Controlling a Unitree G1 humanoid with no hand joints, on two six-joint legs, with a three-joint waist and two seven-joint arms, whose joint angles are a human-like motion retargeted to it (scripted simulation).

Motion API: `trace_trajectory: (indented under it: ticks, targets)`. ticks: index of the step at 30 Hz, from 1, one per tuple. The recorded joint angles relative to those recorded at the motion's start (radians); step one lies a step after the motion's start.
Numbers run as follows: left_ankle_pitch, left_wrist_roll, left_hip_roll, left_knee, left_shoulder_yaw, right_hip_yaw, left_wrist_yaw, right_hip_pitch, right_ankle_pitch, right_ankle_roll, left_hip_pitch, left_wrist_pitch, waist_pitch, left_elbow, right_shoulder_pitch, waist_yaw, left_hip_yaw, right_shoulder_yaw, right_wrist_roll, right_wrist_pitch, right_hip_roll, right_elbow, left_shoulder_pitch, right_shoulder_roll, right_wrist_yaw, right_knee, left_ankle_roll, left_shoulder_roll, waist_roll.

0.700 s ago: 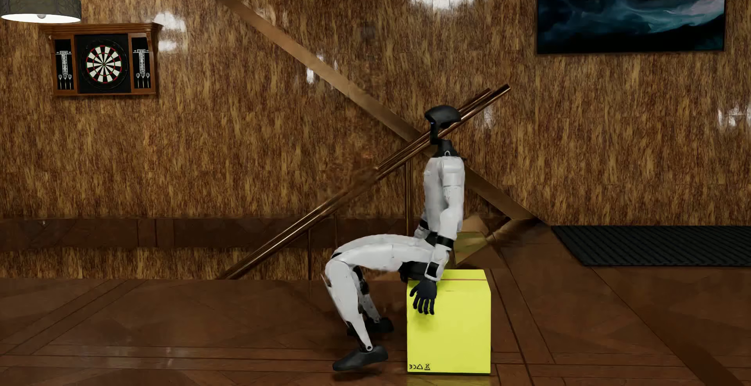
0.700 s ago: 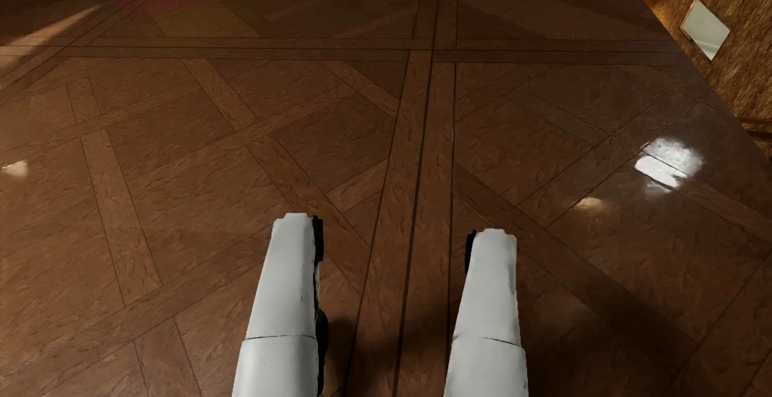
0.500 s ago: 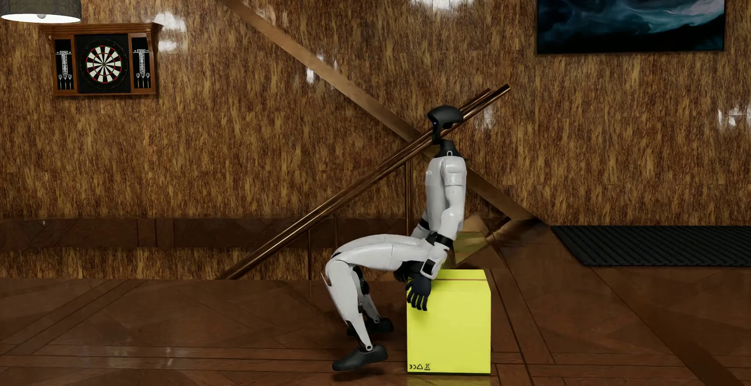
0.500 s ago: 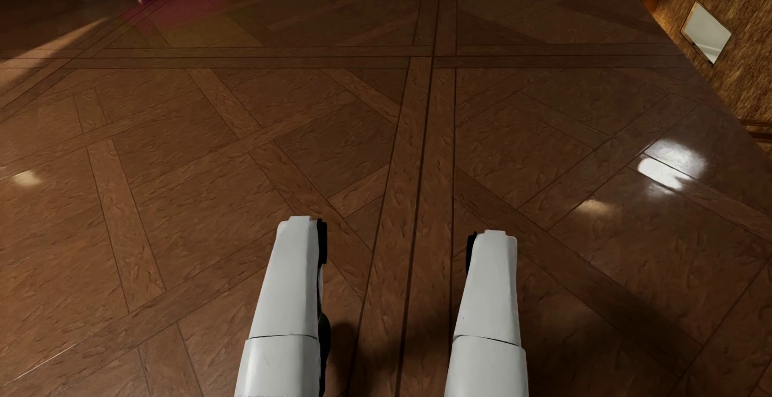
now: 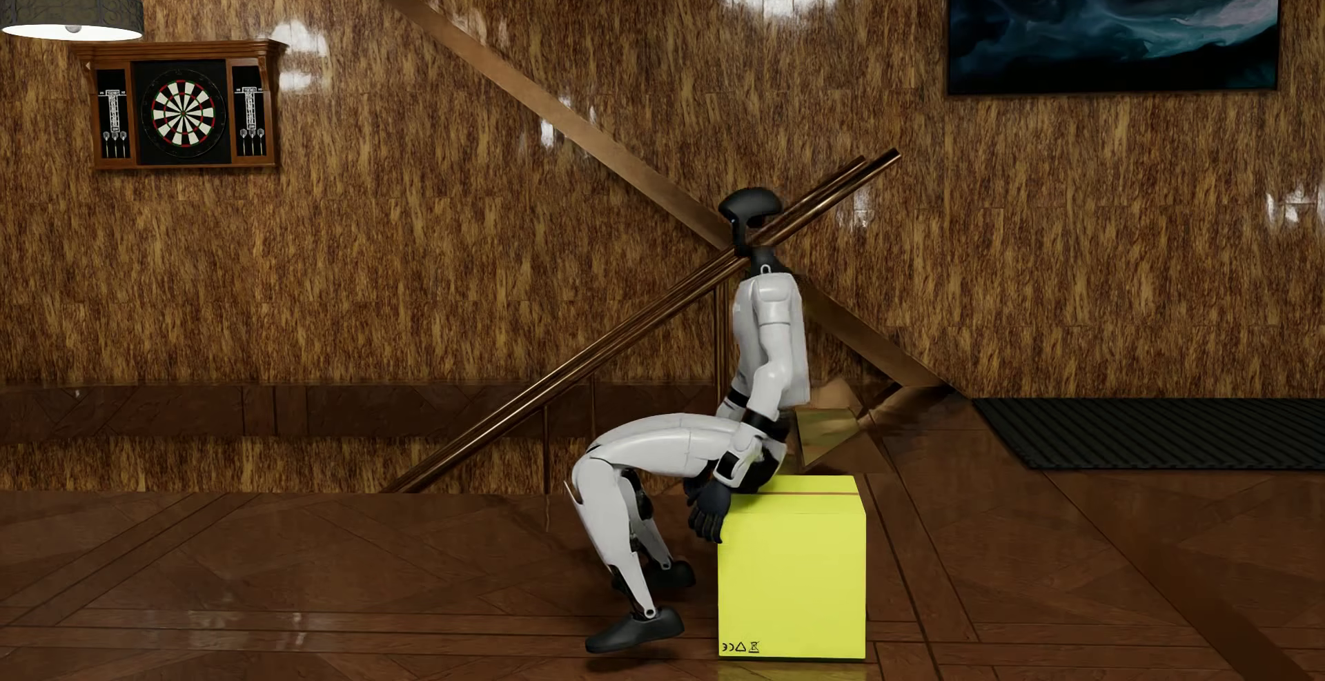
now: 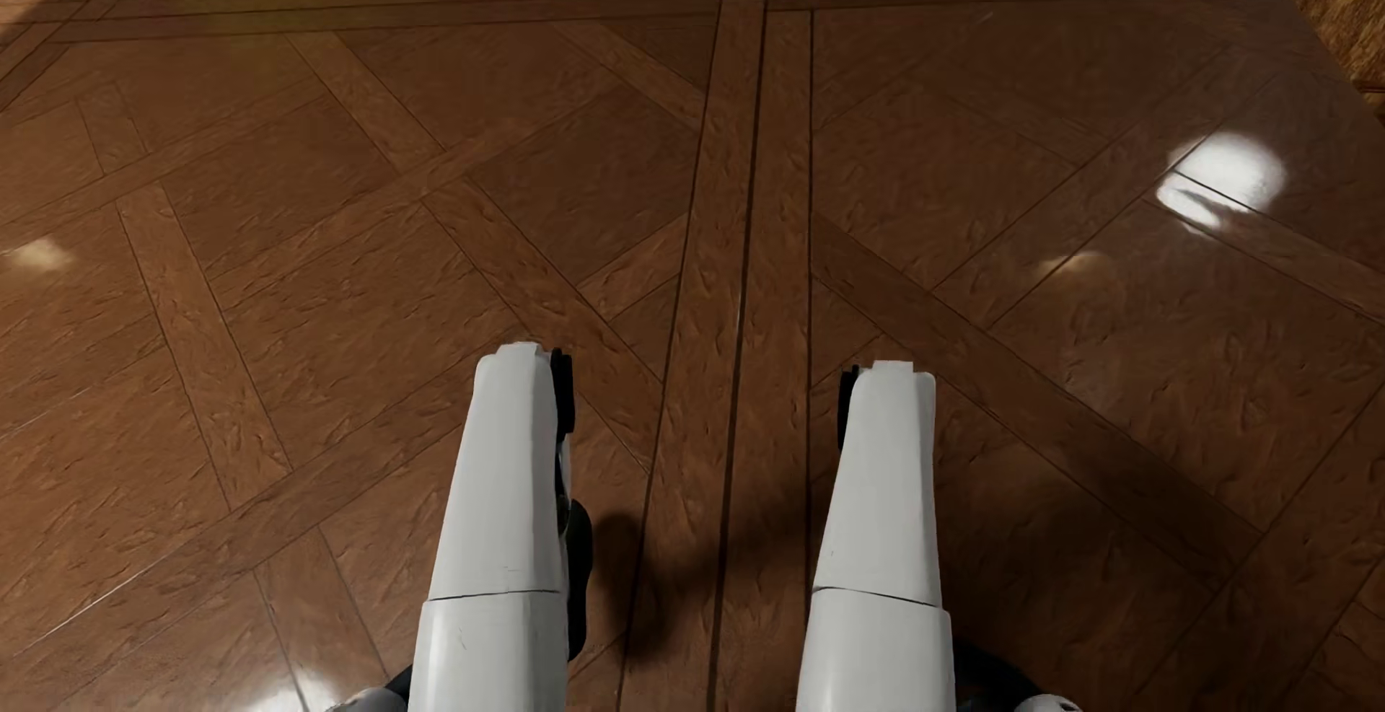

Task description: Stand up from the yellow box

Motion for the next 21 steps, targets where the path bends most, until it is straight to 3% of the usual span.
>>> trace_trajectory:
  ticks: [3,5,6,8,10,11,13,14,15,16,18,20,21]
  targets:
    - [-0.016,-0.057,0.013,0.016,0.057,0.016,0.03,-0.087,-0.006,0.008,-0.086,-0.003,0.017,-0.173,0.091,-0.002,-0.013,-0.092,0.043,-0.01,0.012,-0.276,0.03,-0.068,0.007,0.013,-0.016,0.048,-0.002]
    - [-0.027,-0.142,0.029,0.033,0.126,0.028,0.133,-0.155,-0.006,0.009,-0.152,-0.013,0.022,-0.389,0.173,-0.004,-0.025,-0.149,0.058,-0.025,0.027,-0.55,0.086,-0.127,-0.067,0.026,-0.034,0.094,-0.008]
    - [-0.032,-0.183,0.04,0.041,0.163,0.034,0.215,-0.193,0.003,0.011,-0.186,-0.032,0.026,-0.52,0.198,-0.006,-0.03,-0.161,0.067,-0.033,0.035,-0.686,0.111,-0.158,-0.148,0.032,-0.045,0.118,-0.013]
    - [-0.042,-0.217,0.057,0.056,0.213,0.046,0.402,-0.264,0.015,0.019,-0.252,-0.096,0.043,-0.805,0.209,-0.007,-0.044,-0.163,0.02,-0.059,0.042,-0.917,0.13,-0.23,-0.371,0.045,-0.068,0.175,-0.025]
    - [-0.052,-0.199,0.062,0.063,0.216,0.054,0.548,-0.332,0.008,0.025,-0.315,-0.174,0.076,-1.06,0.136,-0.005,-0.053,-0.115,-0.025,-0.107,0.046,-1.084,0.078,-0.33,-0.57,0.055,-0.087,0.275,-0.04]
    - [-0.057,-0.167,0.067,0.065,0.202,0.057,0.553,-0.366,0.004,0.028,-0.348,-0.2,0.095,-1.163,0.05,-0.006,-0.059,-0.055,-0.058,-0.136,0.05,-1.142,0.033,-0.39,-0.601,0.057,-0.098,0.341,-0.05]
    - [-0.066,-0.132,0.07,0.062,0.133,0.058,0.412,-0.427,-0.006,0.039,-0.409,-0.217,0.142,-1.307,-0.222,-0.011,-0.069,0.152,-0.098,-0.177,0.05,-1.211,-0.1,-0.514,-0.54,0.055,-0.112,0.511,-0.064]
    - [-0.072,-0.147,0.078,0.062,0.065,0.058,0.309,-0.457,-0.009,0.045,-0.438,-0.213,0.163,-1.355,-0.405,-0.013,-0.075,0.316,-0.094,-0.191,0.054,-1.23,-0.19,-0.571,-0.49,0.054,-0.117,0.606,-0.071]
    - [-0.082,-0.168,0.083,0.061,-0.044,0.055,0.264,-0.48,-0.015,0.05,-0.461,-0.225,0.187,-1.38,-0.622,-0.014,-0.08,0.52,-0.08,-0.206,0.057,-1.239,-0.307,-0.616,-0.452,0.05,-0.121,0.694,-0.074]
    - [-0.09,-0.197,0.078,0.059,-0.175,0.054,0.289,-0.503,-0.023,0.057,-0.485,-0.25,0.204,-1.386,-0.848,-0.015,-0.081,0.734,-0.069,-0.229,0.055,-1.242,-0.438,-0.644,-0.412,0.048,-0.12,0.762,-0.073]
    - [-0.105,-0.25,0.074,0.043,-0.419,0.051,0.33,-0.53,-0.038,0.059,-0.514,-0.273,0.25,-1.373,-1.226,-0.013,-0.076,1.087,-0.028,-0.257,0.056,-1.252,-0.741,-0.654,-0.498,0.032,-0.112,0.842,-0.071]
    - [-0.123,-0.271,0.067,0.009,-0.652,0.048,0.402,-0.532,-0.049,0.053,-0.517,-0.304,0.283,-1.358,-1.399,-0.013,-0.069,1.246,-0.01,-0.271,0.063,-1.253,-0.998,-0.627,-0.578,-0.001,-0.112,0.85,-0.068]
    - [-0.123,-0.27,0.055,-0.02,-0.711,0.043,0.401,-0.528,-0.049,0.046,-0.515,-0.305,0.288,-1.358,-1.411,-0.013,-0.064,1.258,-0.017,-0.272,0.069,-1.244,-1.055,-0.612,-0.59,-0.029,-0.103,0.845,-0.068]
